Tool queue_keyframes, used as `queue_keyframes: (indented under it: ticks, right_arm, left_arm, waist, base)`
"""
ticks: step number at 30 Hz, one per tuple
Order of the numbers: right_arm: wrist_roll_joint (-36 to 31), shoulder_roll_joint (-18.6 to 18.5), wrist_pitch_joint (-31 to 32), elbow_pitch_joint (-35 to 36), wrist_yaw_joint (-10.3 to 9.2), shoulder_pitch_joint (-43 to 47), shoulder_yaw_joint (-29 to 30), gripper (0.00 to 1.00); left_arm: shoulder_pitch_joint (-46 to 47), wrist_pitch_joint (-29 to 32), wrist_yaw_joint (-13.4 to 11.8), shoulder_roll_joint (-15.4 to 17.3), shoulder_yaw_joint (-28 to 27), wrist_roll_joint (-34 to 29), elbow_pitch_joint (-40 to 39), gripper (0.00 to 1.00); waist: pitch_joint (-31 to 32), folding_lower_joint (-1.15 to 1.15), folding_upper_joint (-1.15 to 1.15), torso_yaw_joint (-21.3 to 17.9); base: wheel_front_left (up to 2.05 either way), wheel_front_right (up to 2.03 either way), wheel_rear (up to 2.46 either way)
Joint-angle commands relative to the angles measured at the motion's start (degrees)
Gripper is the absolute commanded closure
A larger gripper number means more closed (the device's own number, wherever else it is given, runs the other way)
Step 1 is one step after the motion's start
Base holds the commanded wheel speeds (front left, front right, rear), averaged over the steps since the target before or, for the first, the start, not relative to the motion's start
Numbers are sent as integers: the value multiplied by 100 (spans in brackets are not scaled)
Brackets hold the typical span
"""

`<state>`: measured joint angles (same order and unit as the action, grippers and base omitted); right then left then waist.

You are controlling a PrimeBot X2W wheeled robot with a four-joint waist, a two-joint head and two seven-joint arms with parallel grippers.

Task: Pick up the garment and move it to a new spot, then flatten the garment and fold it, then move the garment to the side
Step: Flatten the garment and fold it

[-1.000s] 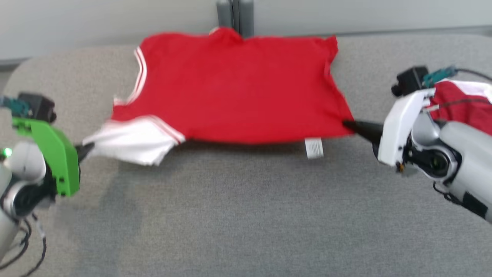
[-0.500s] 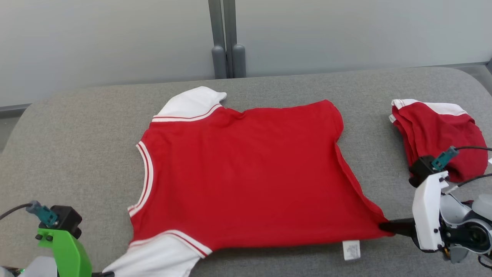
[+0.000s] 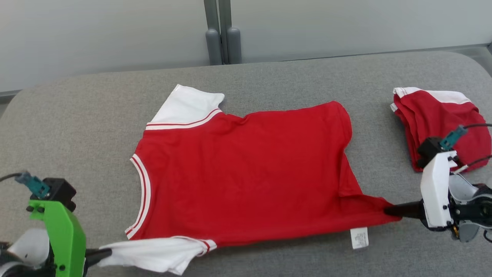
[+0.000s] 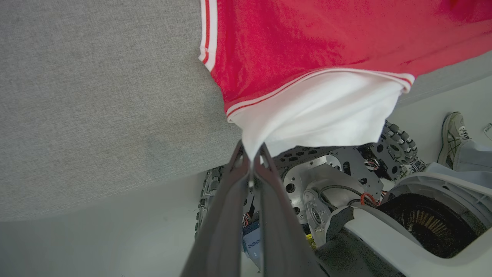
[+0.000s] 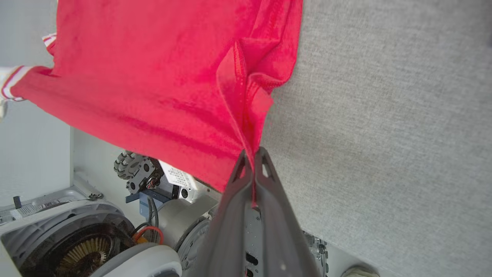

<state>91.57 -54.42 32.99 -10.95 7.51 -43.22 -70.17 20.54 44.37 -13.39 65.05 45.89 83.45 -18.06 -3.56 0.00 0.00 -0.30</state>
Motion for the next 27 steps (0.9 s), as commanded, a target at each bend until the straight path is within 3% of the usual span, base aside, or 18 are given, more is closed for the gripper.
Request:
queue_keyframes:
  ticks: [1,7,13,14,15,16,17,18,23,27]
  right_arm:
    - [53,88,78,-128,-4,-171,51,100]
    - [235,598,326,-796,-2,-672,168,100]
    - [378,1065,404,-1461,-2,-1019,239,100]
    - [391,1118,389,-1540,-2,-1054,252,93]
    - [409,1178,351,-1626,-2,-1103,274,70]
    - [427,1224,328,-1681,-2,-1127,289,49]
    - [458,1281,307,-1738,-2,-1133,314,11]
    - [481,1316,258,-1782,-2,-1148,340,0]
    - [514,1389,-566,-1835,-2,-1010,676,0]
    - [309,1235,-1480,-1549,-2,-745,930,0]
  left_arm:
    - [274,128,44,-158,-38,-92,166,100]
    - [1178,541,283,-910,83,-427,1163,100]
    - [1731,451,558,-1618,98,-557,2240,100]
    - [1778,415,599,-1698,90,-568,2368,100]
    - [1826,364,635,-1784,76,-583,2525,68]
    - [1868,304,654,-1845,59,-604,2652,0]
    - [1911,223,692,-1911,42,-645,2777,0]
    - [1943,124,712,-1969,20,-678,2872,0]
    - [1941,-731,1013,-2203,-164,-898,3275,0]
    - [1734,-1858,1151,-2272,-399,-1238,3305,0]
  waist:
    - [-212,0,0,-13]
    - [-601,0,0,-65]
    - [-790,0,0,-121]
    - [-799,0,0,-125]
    - [-807,0,0,-130]
    - [-811,0,0,-131]
    - [-810,0,0,-133]
    - [-804,0,0,-132]
    - [-654,0,0,-67]
    - [-481,0,0,-4]
  base:
    - [0,0,0]
    - [0,0,0]
    - [0,0,0]
    - [0,0,0]
    - [0,0,0]
    - [0,0,0]
    - [0,0,0]
    - [0,0,0]
    - [0,0,0]
    - [0,0,0]
